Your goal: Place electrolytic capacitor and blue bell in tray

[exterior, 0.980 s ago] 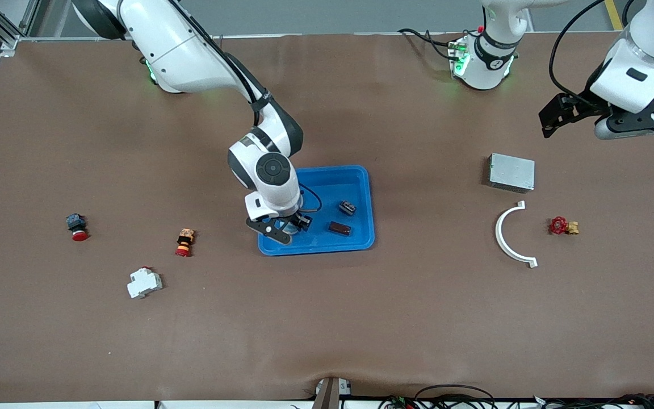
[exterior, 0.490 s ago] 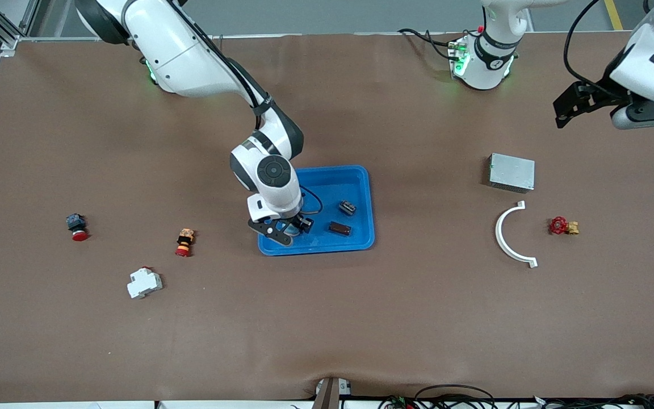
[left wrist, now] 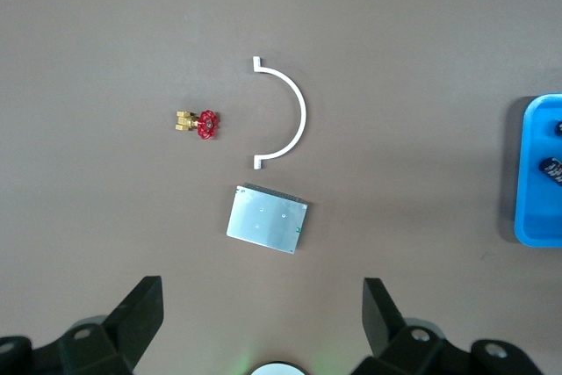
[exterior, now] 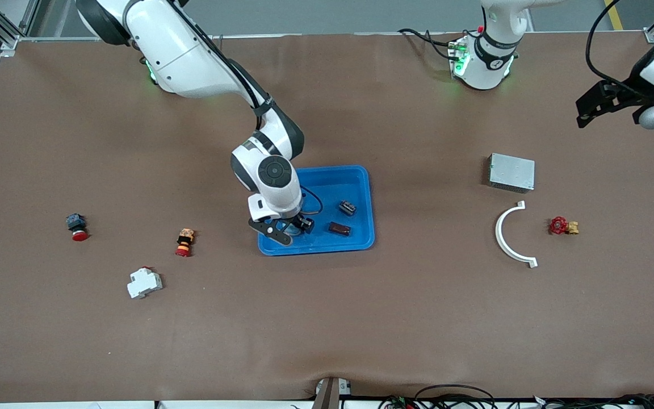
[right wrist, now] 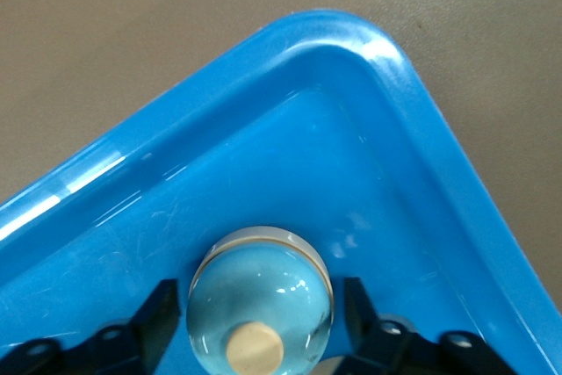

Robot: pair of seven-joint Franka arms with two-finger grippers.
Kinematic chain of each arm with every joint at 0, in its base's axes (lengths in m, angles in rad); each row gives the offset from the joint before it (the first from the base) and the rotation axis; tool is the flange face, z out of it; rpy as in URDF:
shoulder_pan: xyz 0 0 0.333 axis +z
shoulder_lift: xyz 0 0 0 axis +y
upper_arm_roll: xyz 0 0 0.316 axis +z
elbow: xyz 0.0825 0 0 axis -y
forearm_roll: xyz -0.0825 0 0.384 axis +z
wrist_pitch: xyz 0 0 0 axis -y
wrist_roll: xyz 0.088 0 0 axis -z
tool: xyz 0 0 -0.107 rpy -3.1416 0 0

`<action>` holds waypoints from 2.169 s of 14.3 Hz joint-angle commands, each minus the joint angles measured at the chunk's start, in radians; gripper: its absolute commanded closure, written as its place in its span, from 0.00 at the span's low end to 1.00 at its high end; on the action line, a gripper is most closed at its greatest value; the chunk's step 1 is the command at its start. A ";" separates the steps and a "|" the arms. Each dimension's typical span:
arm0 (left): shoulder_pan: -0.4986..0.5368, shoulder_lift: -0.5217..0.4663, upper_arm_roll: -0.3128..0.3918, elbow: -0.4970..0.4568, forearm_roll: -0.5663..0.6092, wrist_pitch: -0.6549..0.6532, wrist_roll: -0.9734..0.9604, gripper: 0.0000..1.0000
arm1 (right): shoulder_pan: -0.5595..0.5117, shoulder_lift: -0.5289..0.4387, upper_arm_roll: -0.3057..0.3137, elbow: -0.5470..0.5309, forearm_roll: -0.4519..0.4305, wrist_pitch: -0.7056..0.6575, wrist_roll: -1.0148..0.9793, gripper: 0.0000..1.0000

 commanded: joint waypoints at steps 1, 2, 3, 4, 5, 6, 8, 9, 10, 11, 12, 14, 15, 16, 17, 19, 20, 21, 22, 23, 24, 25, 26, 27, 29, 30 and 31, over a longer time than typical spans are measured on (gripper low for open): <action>0.007 -0.011 -0.005 0.011 -0.022 -0.018 0.020 0.00 | 0.018 0.013 -0.007 0.030 -0.028 0.000 0.045 0.00; 0.001 -0.012 -0.003 0.004 -0.024 -0.012 0.021 0.00 | 0.018 0.009 -0.007 0.041 -0.026 -0.010 0.056 0.00; -0.008 -0.014 0.000 -0.001 -0.022 0.003 0.021 0.00 | 0.014 0.003 -0.007 0.061 -0.025 -0.021 0.054 0.00; -0.043 -0.014 0.029 -0.005 -0.022 0.006 0.021 0.00 | 0.011 -0.003 -0.006 0.066 -0.023 -0.047 0.053 0.00; -0.113 -0.014 0.106 -0.007 -0.022 0.011 0.021 0.00 | 0.008 -0.026 -0.004 0.081 -0.022 -0.093 0.043 0.00; -0.159 -0.012 0.159 -0.005 -0.022 0.012 0.021 0.00 | 0.004 -0.040 -0.003 0.102 -0.019 -0.145 0.042 0.00; -0.161 -0.009 0.155 -0.001 -0.022 0.011 0.018 0.00 | -0.012 -0.077 -0.003 0.135 -0.014 -0.235 0.024 0.00; -0.163 -0.006 0.153 0.001 -0.024 0.011 0.018 0.00 | -0.024 -0.103 -0.003 0.135 -0.014 -0.265 -0.019 0.00; -0.167 -0.003 0.152 0.001 -0.028 0.011 0.015 0.00 | -0.039 -0.134 -0.003 0.133 -0.014 -0.306 -0.089 0.00; -0.167 -0.003 0.144 -0.001 -0.043 0.011 0.003 0.00 | -0.059 -0.163 -0.003 0.133 -0.013 -0.364 -0.152 0.00; -0.167 -0.003 0.138 -0.001 -0.062 0.011 -0.002 0.00 | -0.080 -0.195 -0.003 0.133 -0.013 -0.415 -0.208 0.00; -0.167 -0.003 0.136 -0.004 -0.073 0.011 -0.002 0.00 | -0.125 -0.253 -0.004 0.129 -0.013 -0.492 -0.332 0.00; -0.167 -0.002 0.136 -0.008 -0.073 0.009 -0.002 0.00 | -0.152 -0.278 -0.004 0.129 -0.014 -0.522 -0.396 0.00; -0.166 -0.002 0.135 -0.021 -0.073 0.008 -0.002 0.00 | -0.180 -0.302 -0.004 0.129 -0.013 -0.549 -0.461 0.00; -0.166 -0.003 0.135 -0.021 -0.073 0.006 -0.002 0.00 | -0.206 -0.325 -0.004 0.127 -0.013 -0.572 -0.498 0.00; -0.164 -0.002 0.135 -0.019 -0.073 0.005 0.000 0.00 | -0.263 -0.370 -0.004 0.126 -0.013 -0.587 -0.553 0.00; -0.166 0.000 0.135 -0.019 -0.068 0.005 0.001 0.00 | -0.301 -0.387 -0.004 0.127 -0.013 -0.593 -0.616 0.00; -0.166 0.000 0.135 -0.021 -0.059 0.005 0.006 0.00 | -0.346 -0.405 -0.003 0.127 -0.013 -0.598 -0.710 0.00; -0.166 -0.002 0.135 -0.022 -0.059 0.002 0.006 0.00 | -0.393 -0.427 -0.003 0.127 -0.011 -0.609 -0.819 0.00; -0.164 -0.003 0.133 -0.021 -0.057 -0.004 0.012 0.00 | -0.444 -0.441 -0.003 0.130 -0.011 -0.628 -0.916 0.00; -0.163 -0.003 0.135 -0.021 -0.057 -0.009 0.012 0.00 | -0.488 -0.459 -0.004 0.130 -0.011 -0.638 -0.982 0.00; -0.160 -0.005 0.133 -0.021 -0.057 -0.009 0.014 0.00 | -0.539 -0.473 -0.004 0.129 -0.011 -0.641 -1.050 0.00; -0.160 -0.005 0.135 -0.021 -0.057 -0.009 0.014 0.00 | -0.576 -0.490 -0.004 0.130 -0.010 -0.662 -1.122 0.00; -0.158 -0.005 0.135 -0.021 -0.057 -0.009 0.012 0.00 | -0.611 -0.502 -0.004 0.130 0.000 -0.676 -1.173 0.00; -0.158 -0.002 0.135 -0.021 -0.057 -0.008 0.011 0.00 | -0.662 -0.537 -0.006 0.130 0.065 -0.704 -1.205 0.00; -0.158 0.000 0.135 -0.021 -0.057 -0.008 0.011 0.00 | -0.680 -0.556 -0.004 0.130 0.093 -0.722 -1.207 0.00; -0.158 0.000 0.133 -0.022 -0.057 -0.006 0.011 0.00 | -0.687 -0.576 -0.006 0.130 0.101 -0.740 -1.208 0.00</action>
